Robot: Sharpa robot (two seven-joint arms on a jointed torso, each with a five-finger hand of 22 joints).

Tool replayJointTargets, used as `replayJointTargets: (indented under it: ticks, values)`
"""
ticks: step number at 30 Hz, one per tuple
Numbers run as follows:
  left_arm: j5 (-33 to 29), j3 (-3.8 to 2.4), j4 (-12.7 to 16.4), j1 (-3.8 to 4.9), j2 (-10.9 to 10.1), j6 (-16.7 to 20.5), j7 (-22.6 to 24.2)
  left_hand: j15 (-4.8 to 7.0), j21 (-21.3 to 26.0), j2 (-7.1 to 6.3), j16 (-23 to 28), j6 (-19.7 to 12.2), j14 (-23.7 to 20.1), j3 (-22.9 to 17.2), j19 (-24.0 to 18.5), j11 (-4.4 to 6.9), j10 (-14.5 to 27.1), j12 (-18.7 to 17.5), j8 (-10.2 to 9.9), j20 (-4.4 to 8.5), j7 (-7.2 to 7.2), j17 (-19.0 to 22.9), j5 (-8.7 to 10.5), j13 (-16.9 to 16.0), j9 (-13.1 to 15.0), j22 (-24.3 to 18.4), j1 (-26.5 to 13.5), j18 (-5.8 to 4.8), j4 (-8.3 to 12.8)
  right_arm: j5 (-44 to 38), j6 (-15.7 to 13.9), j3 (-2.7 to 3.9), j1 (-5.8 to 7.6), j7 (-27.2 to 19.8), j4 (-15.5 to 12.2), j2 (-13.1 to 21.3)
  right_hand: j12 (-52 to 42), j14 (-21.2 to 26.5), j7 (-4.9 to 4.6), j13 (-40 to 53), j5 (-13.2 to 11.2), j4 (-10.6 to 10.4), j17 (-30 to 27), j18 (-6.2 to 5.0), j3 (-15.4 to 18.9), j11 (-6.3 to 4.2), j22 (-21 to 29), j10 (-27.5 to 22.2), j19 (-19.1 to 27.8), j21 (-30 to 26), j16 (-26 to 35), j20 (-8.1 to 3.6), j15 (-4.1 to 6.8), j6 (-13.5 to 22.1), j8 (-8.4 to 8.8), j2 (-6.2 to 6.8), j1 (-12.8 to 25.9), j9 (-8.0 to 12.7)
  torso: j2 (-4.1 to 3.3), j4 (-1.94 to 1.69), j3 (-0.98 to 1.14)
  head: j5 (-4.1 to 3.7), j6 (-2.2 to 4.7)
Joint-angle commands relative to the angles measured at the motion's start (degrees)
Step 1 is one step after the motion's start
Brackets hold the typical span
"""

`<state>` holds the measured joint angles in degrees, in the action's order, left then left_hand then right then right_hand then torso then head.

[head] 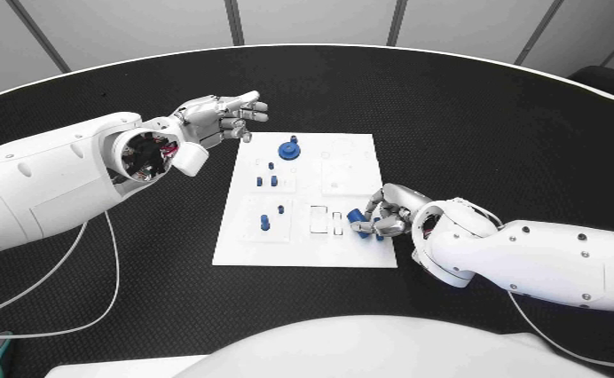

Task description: Assemble the parts on the task board

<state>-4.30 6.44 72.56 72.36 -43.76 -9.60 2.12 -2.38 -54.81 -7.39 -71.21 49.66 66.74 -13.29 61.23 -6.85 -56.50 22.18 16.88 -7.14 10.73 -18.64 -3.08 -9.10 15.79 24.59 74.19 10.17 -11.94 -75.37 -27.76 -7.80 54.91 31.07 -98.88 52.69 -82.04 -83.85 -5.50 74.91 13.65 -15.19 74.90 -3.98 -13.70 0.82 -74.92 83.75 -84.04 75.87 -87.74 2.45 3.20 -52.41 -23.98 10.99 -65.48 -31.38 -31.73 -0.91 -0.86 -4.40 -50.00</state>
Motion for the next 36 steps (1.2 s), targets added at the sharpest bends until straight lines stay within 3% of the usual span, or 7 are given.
replayJointTargets:
  ticks: [1,6,14,24,36]
  values:
    - [0.0,0.0,0.0,0.0,0.0,0.0,0.0,0.0,0.3,0.39,-0.3,-0.5,-0.5,0.4,0.0,0.04,0.4,0.2,0.3,-0.31,0.0,0.1,0.25,-0.1,0.0,-0.1,0.0,0.4,0.0,0.0,0.0,0.0,-0.01,0.0,0.0,-0.1,0.1,-5.4,0.23,6.4,0.4,-0.4,11.1,1.09,0.0,-0.08,-7.0,0.3,-3.4,0.5,-0.2,-0.15,0.17,-0.1,-0.29,-0.57,-0.1,-0.1,-0.01,0.0,-0.01,0.06,0.0]
    - [0.0,0.0,0.1,0.0,0.0,0.0,0.0,0.0,0.3,0.39,-0.3,-0.5,-0.5,0.4,0.0,0.04,0.4,0.2,0.3,-0.31,0.0,0.1,0.25,-0.1,0.0,-0.1,0.0,0.4,0.0,0.0,-0.8,0.0,-0.02,-0.1,-0.2,-0.1,-0.1,-5.4,0.32,6.7,1.0,-0.2,11.3,1.17,-0.3,-0.17,-7.3,0.5,-3.5,0.9,-0.3,-0.21,0.24,-0.3,-0.48,-0.85,-1.0,-0.3,0.02,0.06,0.02,0.06,0.0]
    - [0.0,0.0,0.1,0.0,0.0,0.1,0.0,-0.01,0.4,0.45,-0.4,-0.5,-0.5,0.6,0.0,0.03,0.5,0.2,0.3,-0.33,0.01,0.1,0.25,-0.1,0.0,-0.1,0.0,0.4,-0.2,0.1,-4.8,0.01,-0.03,-0.8,-2.0,0.8,-1.1,-5.6,0.96,7.9,2.9,0.5,12.2,1.41,-2.3,-0.74,-8.2,1.5,-3.7,2.2,-0.8,-0.54,0.68,-1.7,-1.2,-1.84,-3.0,-0.9,0.06,0.07,0.07,0.13,0.0]
    - [0.0,0.0,0.0,0.0,0.2,0.2,0.1,-0.01,0.4,0.45,-0.4,-0.5,-0.5,0.6,0.0,0.03,0.5,0.2,0.3,-0.33,0.01,0.1,0.25,-0.1,0.0,-0.1,0.0,0.4,-0.2,2.1,-7.8,0.04,-0.03,-1.5,-4.6,1.7,-1.5,-5.6,1.63,8.5,5.4,0.2,12.5,1.52,-3.8,-1.32,-8.6,1.9,-3.9,2.8,-0.9,-0.96,1.17,-3.2,-1.72,-1.78,-2.9,-1.5,0.02,0.06,0.12,0.05,0.0]
    - [0.0,0.0,-0.2,0.0,0.5,0.2,0.1,-0.01,0.4,0.45,-0.4,-0.5,-0.5,0.6,0.0,0.03,0.5,0.2,0.3,-0.33,0.01,0.1,0.25,-0.1,0.0,-0.1,0.0,0.4,-0.2,2.3,-10.0,0.12,-0.01,-2.1,-5.8,1.2,-1.5,-5.7,1.82,8.7,5.8,0.2,12.7,1.53,-4.2,-1.5,-8.7,2.0,-3.9,2.8,-1.0,-1.08,1.31,-3.4,-1.84,-1.66,-2.9,-1.7,0.03,0.06,0.07,0.25,0.0]
